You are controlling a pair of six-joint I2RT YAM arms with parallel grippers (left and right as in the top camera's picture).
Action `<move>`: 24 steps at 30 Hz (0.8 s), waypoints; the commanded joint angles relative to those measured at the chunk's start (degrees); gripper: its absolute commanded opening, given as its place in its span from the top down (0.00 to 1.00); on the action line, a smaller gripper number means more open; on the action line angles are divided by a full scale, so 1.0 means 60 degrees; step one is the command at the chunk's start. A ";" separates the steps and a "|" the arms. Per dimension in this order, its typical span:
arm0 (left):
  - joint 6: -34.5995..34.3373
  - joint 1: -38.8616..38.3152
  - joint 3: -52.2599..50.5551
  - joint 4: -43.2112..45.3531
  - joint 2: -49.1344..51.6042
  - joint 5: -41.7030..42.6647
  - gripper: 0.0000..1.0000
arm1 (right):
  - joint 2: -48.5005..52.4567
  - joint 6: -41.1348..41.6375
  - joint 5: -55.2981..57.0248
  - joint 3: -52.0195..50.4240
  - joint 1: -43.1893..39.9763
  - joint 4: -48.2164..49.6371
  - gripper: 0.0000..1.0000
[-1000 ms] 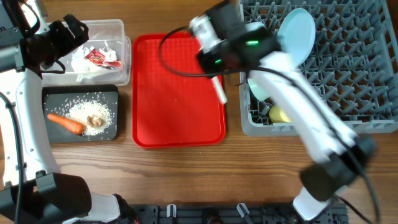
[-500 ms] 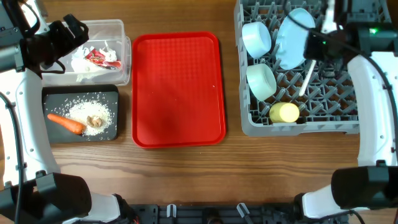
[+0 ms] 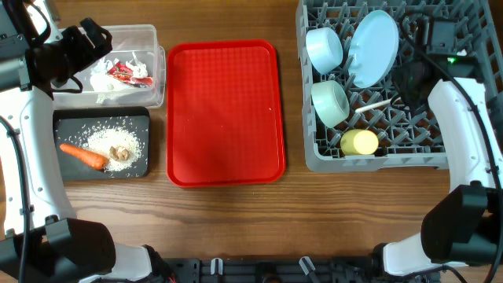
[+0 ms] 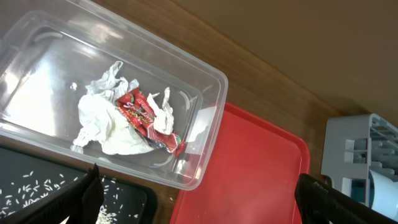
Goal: Sort waste into correct bins and load items into the dishwasher rack
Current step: 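Carry the spoon to the rack and lay it down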
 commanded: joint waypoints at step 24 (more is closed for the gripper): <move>0.0051 0.0018 0.0062 0.0025 0.0007 -0.0055 0.00 | -0.0015 -0.1472 -0.0018 -0.0601 -0.0317 0.1257 0.00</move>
